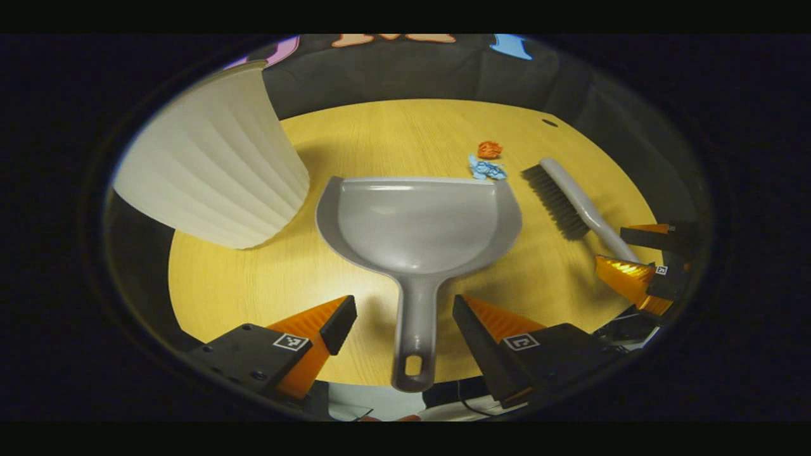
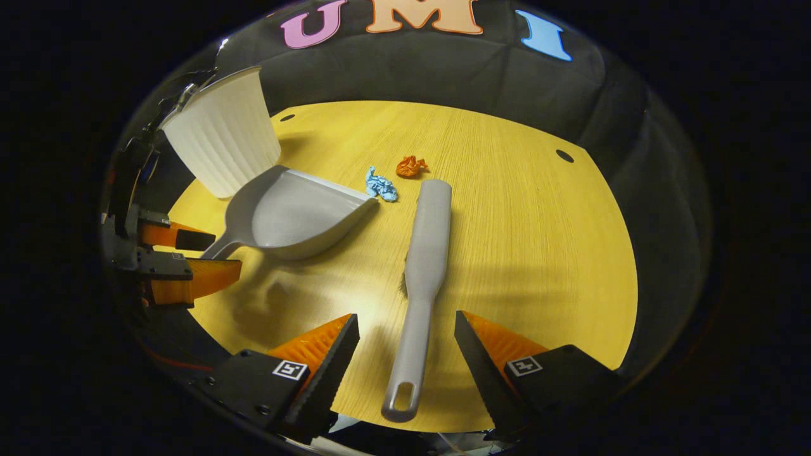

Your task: Pick up the small broom and dustpan from the desktop, sweep the trash into the dustpan with the broom, and then empty the trash into the garbage bin.

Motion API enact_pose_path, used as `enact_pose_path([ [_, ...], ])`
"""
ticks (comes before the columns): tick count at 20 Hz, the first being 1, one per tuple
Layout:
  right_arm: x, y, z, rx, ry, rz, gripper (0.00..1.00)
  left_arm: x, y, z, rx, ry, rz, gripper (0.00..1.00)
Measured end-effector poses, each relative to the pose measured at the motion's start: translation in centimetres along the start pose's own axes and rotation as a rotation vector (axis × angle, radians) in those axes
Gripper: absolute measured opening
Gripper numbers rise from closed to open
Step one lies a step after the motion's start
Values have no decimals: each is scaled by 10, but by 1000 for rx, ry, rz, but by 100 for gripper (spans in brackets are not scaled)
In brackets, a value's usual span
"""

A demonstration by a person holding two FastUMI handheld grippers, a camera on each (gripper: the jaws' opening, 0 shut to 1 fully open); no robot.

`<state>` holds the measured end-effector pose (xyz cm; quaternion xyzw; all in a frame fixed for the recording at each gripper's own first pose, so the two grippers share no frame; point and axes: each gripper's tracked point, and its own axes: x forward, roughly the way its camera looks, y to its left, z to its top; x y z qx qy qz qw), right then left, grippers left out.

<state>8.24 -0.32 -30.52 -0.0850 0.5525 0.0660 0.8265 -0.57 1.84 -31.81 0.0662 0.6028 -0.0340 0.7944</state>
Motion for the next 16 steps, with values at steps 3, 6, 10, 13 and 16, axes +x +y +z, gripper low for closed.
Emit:
enact_pose_path([
  [3, 12, -2, -6, 13, 75, -6, 92, 2, 4, -3, -1, 29, 21, 95],
  [6, 22, -4, -8, 35, 114, -9, 70, 3, 3, -6, -3, 47, 22, 89],
  [10, 24, -11, -11, 64, 137, -23, 28, 1, 1, -11, -16, 71, 24, 37],
  [13, 24, -11, -11, 42, 130, -7, 25, 6, 0, -10, 4, 70, 13, 32],
  [16, 25, -8, -11, 50, 128, 35, 20, 6, 4, -8, 42, 43, 2, 30],
])
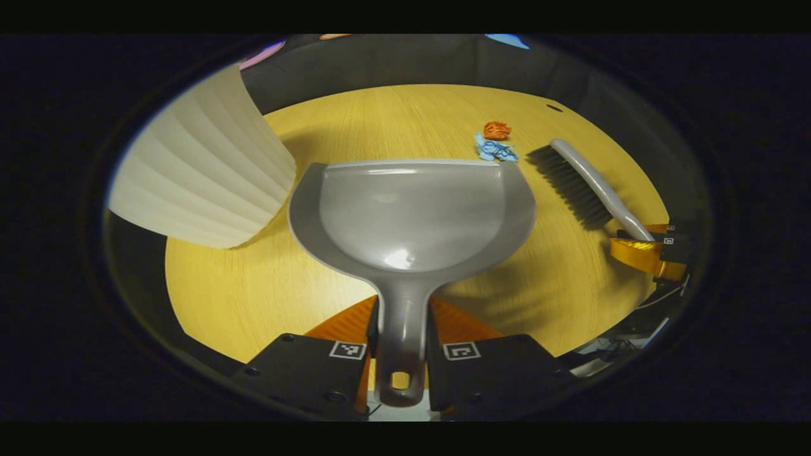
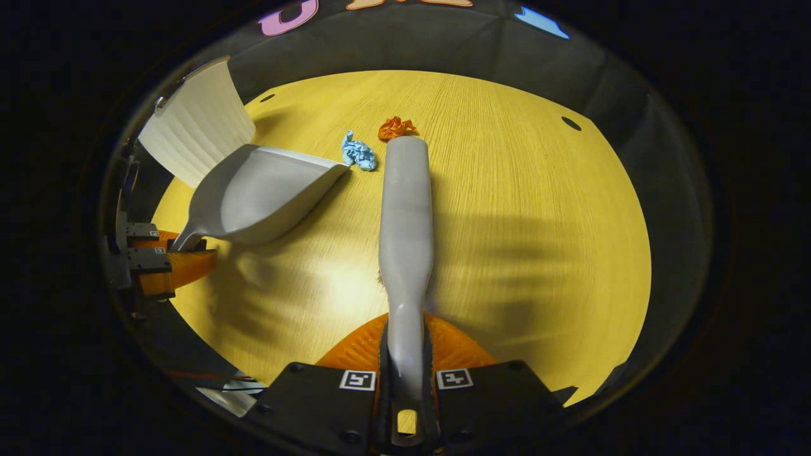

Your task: Pick up the small broom and dustpan from the desktop, sweep the trash into the dustpan with the broom, and then empty the trash into the garbage bin.

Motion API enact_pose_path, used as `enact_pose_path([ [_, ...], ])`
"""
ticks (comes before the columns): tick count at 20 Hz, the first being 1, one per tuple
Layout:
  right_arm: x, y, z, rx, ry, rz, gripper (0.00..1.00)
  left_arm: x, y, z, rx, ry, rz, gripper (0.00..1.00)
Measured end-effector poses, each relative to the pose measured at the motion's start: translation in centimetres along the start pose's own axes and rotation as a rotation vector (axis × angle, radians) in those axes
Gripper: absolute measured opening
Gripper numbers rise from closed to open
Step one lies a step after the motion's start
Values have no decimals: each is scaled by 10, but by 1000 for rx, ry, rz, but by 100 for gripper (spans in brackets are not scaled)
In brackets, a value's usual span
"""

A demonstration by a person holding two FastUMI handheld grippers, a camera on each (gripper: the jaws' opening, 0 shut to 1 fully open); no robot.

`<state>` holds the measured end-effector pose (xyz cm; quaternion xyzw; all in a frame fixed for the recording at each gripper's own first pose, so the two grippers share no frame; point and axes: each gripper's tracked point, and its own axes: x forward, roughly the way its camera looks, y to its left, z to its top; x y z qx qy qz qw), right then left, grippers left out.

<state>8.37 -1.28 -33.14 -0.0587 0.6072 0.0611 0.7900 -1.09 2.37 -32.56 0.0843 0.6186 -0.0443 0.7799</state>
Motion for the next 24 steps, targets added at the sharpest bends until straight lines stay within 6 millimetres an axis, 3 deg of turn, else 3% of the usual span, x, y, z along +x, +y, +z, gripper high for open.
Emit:
enact_pose_path([
  [4, -17, -7, 8, -4, -42, 30, 17, -2, 6, 2, 69, -36, -36, 27],
  [8, -44, -36, 53, -63, -118, -26, 17, -11, 21, 15, 144, -91, -64, 27],
  [11, -43, -60, 92, -144, -119, -118, 16, -12, 28, 29, 190, -129, -75, 27],
  [14, -21, -81, 126, -309, -70, -251, 14, -12, 30, 30, 227, -123, -79, 27],
  [16, 4, -77, 143, -354, -36, -271, 17, -12, 30, 30, 259, -129, -86, 27],
  [19, 17, -69, 148, -495, 2, -275, 17, -14, 31, 29, 278, -124, -92, 25],
  [24, 9, -42, 140, -652, 10, -186, 15, -11, 37, 31, 306, -94, -86, 25],
])
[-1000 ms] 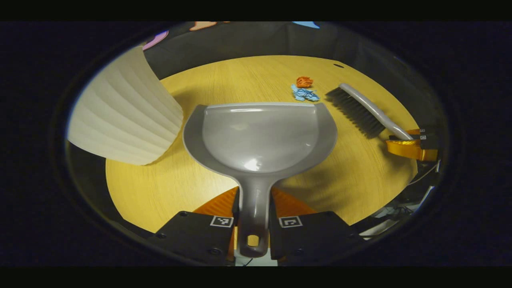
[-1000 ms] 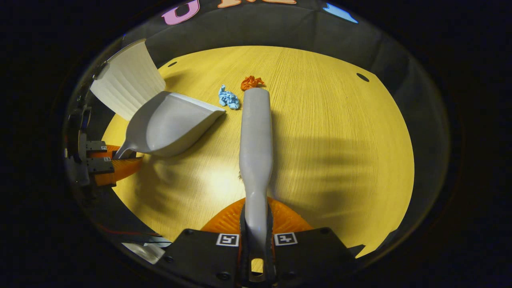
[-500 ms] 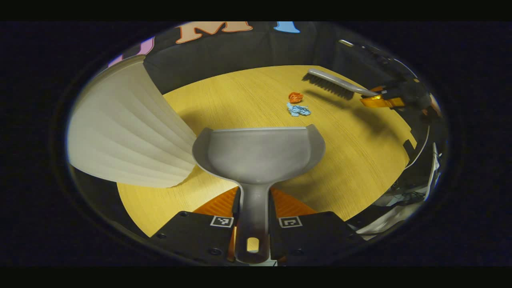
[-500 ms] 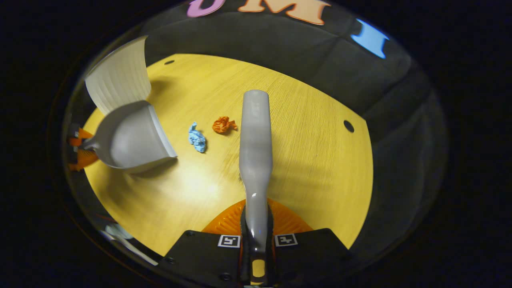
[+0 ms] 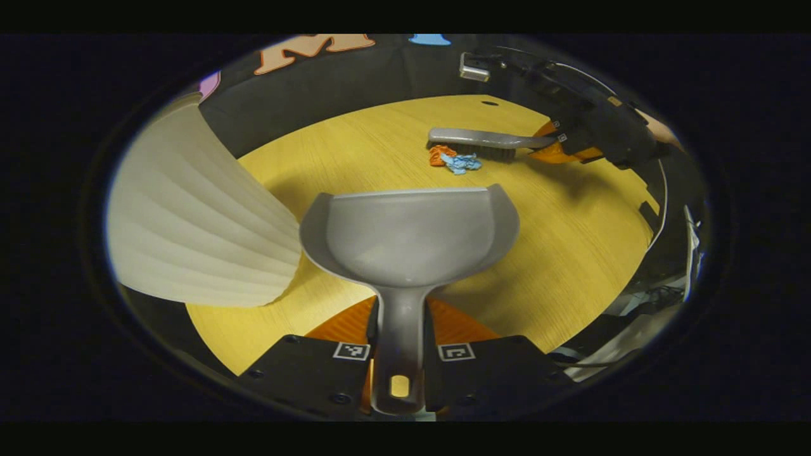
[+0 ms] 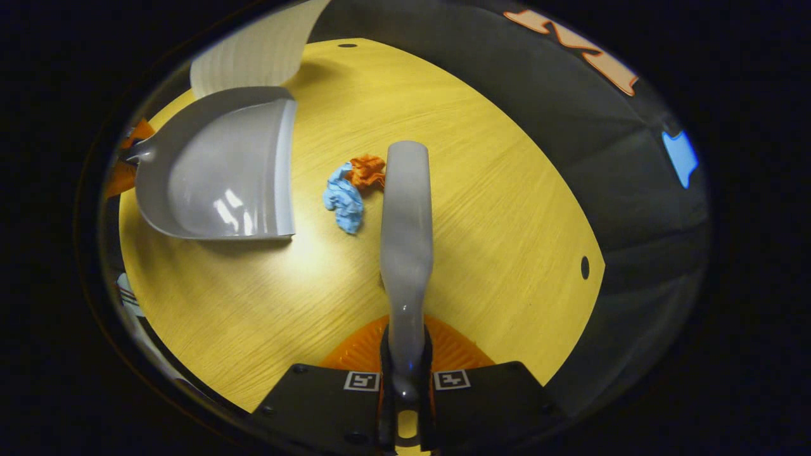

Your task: Pick up the small broom and dustpan from the desktop, sweep the trash into the dustpan with the broom, and then empty the trash into the garbage bin.

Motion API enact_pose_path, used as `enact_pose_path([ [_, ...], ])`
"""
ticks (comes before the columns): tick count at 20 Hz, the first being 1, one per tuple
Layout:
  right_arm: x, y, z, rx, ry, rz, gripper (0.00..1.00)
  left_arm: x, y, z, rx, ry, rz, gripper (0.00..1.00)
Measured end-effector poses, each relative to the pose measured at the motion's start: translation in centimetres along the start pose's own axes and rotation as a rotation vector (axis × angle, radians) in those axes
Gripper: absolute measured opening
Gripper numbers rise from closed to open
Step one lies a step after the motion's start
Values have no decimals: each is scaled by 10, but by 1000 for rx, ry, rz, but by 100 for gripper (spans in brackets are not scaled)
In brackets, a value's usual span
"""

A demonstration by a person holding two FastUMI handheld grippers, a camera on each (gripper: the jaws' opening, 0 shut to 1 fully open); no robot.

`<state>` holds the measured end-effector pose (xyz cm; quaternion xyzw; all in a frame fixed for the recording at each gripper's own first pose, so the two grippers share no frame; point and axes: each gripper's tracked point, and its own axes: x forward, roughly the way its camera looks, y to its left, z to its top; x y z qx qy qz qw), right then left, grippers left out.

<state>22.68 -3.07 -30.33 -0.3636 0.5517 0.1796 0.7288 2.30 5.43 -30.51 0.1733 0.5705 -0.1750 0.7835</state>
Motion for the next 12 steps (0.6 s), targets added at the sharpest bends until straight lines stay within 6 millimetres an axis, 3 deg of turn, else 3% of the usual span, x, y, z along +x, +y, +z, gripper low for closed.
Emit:
enact_pose_path([
  [4, -14, 11, -7, -128, -21, 88, 17, 15, -7, 11, -9, -7, 5, 24],
  [6, -1, 10, -2, -141, -58, 147, 17, 22, -11, 15, -23, -22, 10, 25],
  [9, -9, 3, 4, -69, -141, 175, 17, 31, -16, 20, -59, -66, 15, 23],
  [12, -26, -7, -1, 84, -219, 162, 17, 29, -27, 26, -150, -164, -9, 25],
])
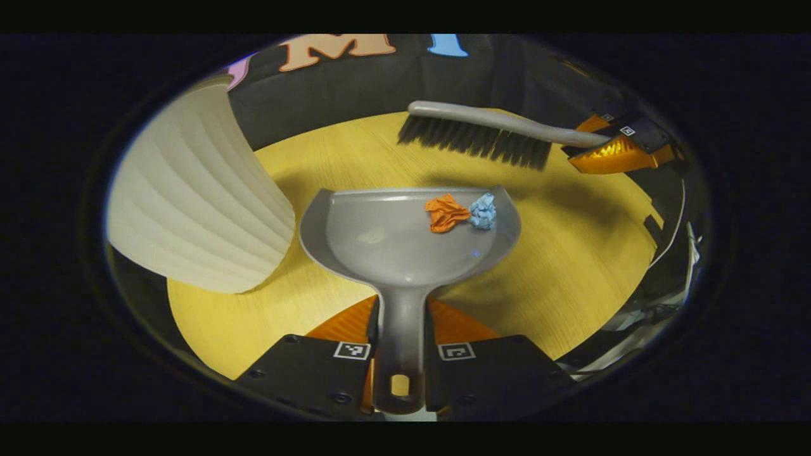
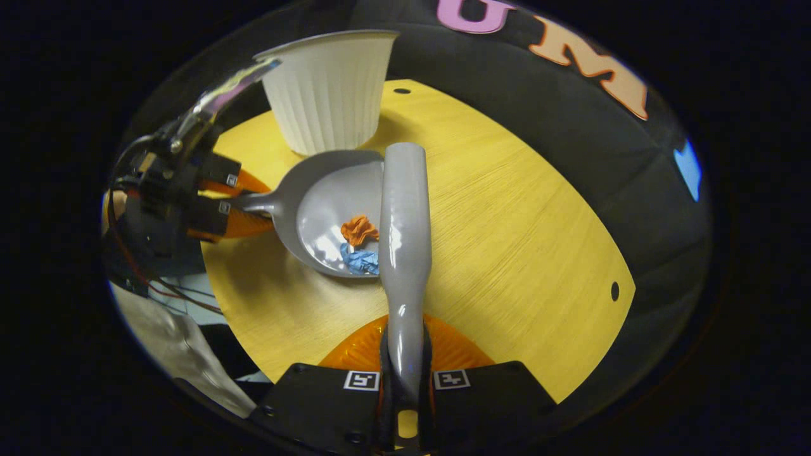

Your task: Pick up the small broom and dustpan from the desktop, sweep the trash into the dustpan with the broom, and then empty the trash into the garbage bin.

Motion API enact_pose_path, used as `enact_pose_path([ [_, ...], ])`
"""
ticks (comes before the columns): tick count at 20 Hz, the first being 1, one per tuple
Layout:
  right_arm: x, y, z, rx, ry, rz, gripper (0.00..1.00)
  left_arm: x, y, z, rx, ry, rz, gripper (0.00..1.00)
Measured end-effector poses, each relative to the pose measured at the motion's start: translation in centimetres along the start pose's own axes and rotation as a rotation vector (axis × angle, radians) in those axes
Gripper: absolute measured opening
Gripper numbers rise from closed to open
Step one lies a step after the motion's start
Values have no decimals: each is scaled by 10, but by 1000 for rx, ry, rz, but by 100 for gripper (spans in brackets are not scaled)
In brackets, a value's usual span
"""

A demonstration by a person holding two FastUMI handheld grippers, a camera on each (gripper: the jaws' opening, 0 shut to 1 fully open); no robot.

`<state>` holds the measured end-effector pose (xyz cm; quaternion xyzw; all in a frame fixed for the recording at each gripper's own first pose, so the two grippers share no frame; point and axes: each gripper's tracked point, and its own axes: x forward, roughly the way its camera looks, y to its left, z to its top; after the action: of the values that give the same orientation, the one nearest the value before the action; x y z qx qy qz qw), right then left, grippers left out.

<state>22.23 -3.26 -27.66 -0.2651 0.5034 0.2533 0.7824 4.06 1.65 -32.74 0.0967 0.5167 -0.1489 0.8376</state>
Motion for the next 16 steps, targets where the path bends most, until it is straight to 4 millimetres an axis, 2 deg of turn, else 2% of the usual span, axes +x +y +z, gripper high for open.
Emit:
enact_pose_path([
  [2, -12, -5, -13, 89, -49, -36, 17, -2, -8, 8, -97, -86, -41, 25],
  [4, -18, -4, -35, 171, -81, -65, 17, -6, -13, 14, -198, -147, -89, 25],
  [5, -14, -1, -43, 211, -99, -69, 17, -10, -16, 20, -242, -190, -111, 26],
  [7, -14, 4, -57, 292, -133, -79, 17, -10, -23, 19, -300, -237, -153, 24],
  [9, -13, 8, -75, 363, -163, -89, 17, -15, -21, 20, -307, -283, -144, 24],
  [12, 7, 11, -109, 450, -197, -98, 17, -49, -28, 41, -282, -384, -160, 24],
  [13, 18, 13, -122, 466, -201, -110, 17, -64, -30, 50, -274, -418, -182, 27],
  [14, 30, 17, -133, 478, -201, -123, 16, -83, -31, 64, -267, -451, -205, 24],
  [15, 51, 26, -144, 491, -206, -133, 16, -101, -28, 76, -254, -478, -221, 24],
  [16, 51, 27, -147, 506, -212, -127, 16, -119, -26, 90, -243, -503, -223, 24],
])
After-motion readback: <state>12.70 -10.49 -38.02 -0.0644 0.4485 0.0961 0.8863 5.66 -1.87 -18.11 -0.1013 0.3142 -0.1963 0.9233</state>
